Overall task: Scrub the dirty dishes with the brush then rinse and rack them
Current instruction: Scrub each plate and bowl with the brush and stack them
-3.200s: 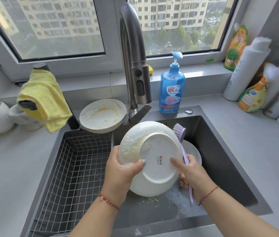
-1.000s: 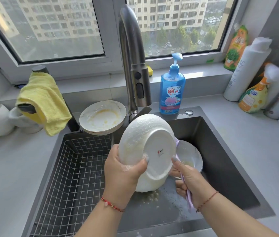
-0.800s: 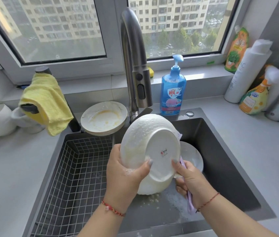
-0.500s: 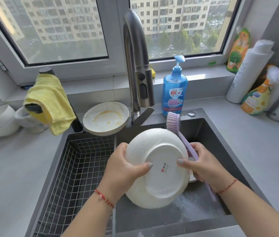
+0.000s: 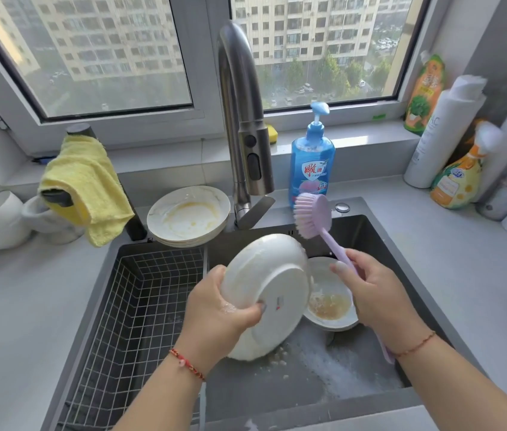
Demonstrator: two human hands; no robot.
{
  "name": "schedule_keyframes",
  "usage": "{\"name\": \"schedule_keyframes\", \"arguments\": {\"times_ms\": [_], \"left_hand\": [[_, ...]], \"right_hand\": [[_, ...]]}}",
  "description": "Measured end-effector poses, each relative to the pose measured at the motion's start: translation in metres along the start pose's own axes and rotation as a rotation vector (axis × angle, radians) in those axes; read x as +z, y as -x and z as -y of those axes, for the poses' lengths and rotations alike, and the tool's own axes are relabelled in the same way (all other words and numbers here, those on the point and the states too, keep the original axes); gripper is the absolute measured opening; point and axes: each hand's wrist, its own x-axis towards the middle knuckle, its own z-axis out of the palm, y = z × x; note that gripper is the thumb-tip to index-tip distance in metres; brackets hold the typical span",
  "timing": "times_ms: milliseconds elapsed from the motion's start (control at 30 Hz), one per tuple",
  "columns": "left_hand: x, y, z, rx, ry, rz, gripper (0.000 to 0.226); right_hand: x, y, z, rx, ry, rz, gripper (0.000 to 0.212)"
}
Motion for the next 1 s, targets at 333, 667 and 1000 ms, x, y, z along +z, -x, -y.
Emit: {"name": "schedule_keyframes", "arguments": {"times_ms": [333, 667, 1000], "left_hand": [[0.003, -0.002, 0.016, -0.051, 0.013, -0.113, 0.037], [-0.018, 0.000, 0.024, -0.038, 0.207, -0.128, 0.049], [-0.019, -0.001, 0.019, 0.019, 0.167, -0.029, 0.044]], "right_hand": [[0.017, 0.049, 0.040, -0.088, 0.035, 0.298, 0.049], [0.009, 0.029, 0.010, 0.344, -0.005, 0.259, 0.039], [-0.001, 0.031, 0.054, 0.139, -0.059, 0.310, 0.044]]}}
